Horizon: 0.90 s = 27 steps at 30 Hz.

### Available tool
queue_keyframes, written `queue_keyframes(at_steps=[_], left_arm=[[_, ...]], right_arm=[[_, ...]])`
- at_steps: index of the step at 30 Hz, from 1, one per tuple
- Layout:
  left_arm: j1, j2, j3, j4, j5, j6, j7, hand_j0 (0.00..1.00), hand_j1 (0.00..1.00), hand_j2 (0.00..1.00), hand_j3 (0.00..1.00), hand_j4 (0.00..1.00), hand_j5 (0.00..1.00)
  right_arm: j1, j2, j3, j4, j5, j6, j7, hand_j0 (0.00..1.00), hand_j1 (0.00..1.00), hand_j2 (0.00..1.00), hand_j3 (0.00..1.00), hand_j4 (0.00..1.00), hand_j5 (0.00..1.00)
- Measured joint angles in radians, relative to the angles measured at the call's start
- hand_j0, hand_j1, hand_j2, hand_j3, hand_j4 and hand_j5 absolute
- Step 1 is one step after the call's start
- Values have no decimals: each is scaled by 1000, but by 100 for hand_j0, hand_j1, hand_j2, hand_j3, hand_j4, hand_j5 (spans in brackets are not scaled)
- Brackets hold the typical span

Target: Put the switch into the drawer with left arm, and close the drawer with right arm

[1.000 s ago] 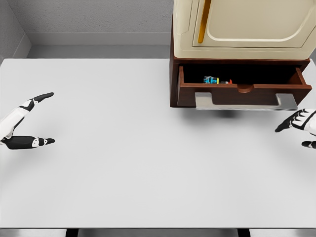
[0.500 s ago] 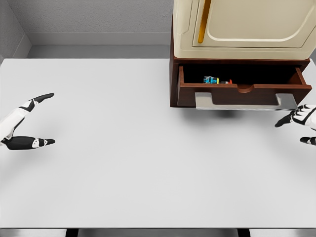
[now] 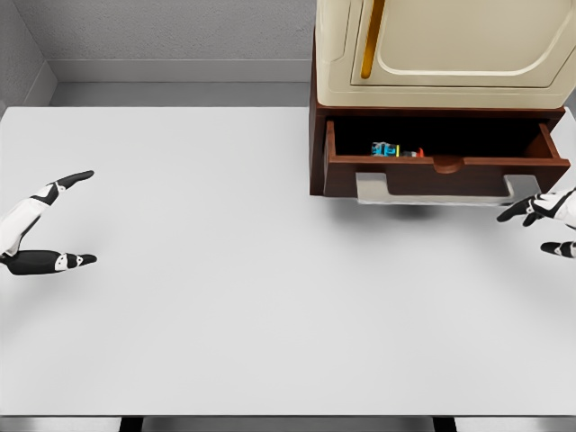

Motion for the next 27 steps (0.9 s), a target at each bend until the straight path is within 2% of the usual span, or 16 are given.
queue_keyframes(at_steps=[2, 4, 8, 10, 17, 27], left_arm=[[0, 0, 0, 0, 0, 0, 0, 100, 100, 100, 100, 100, 100], [0, 0, 0, 0, 0, 0, 0, 100, 100, 100, 100, 100, 100], [0, 0, 1, 0, 0, 0, 0, 100, 100, 100, 100, 100, 100], [0, 0, 1, 0, 0, 0, 0, 100, 100, 100, 100, 100, 100], [5, 0, 1, 0, 0, 0, 0, 100, 100, 100, 100, 100, 100], [6, 0, 6, -2, 1, 0, 0, 100, 100, 100, 100, 100, 100]], right_arm=[[-2, -1, 2, 2, 0, 0, -1, 73, 73, 73, 73, 73, 73], [-3, -5, 6, 10, 5, 0, -3, 65, 65, 65, 65, 65, 65], [5, -14, 6, 29, 15, 0, 2, 63, 63, 63, 63, 63, 63], [9, -16, 6, 30, 29, 0, 4, 60, 60, 60, 60, 60, 60], [14, -20, 9, 3, 94, 0, 7, 57, 57, 57, 57, 57, 57], [2, -23, 11, -37, 135, 0, 41, 59, 59, 59, 59, 59, 59]])
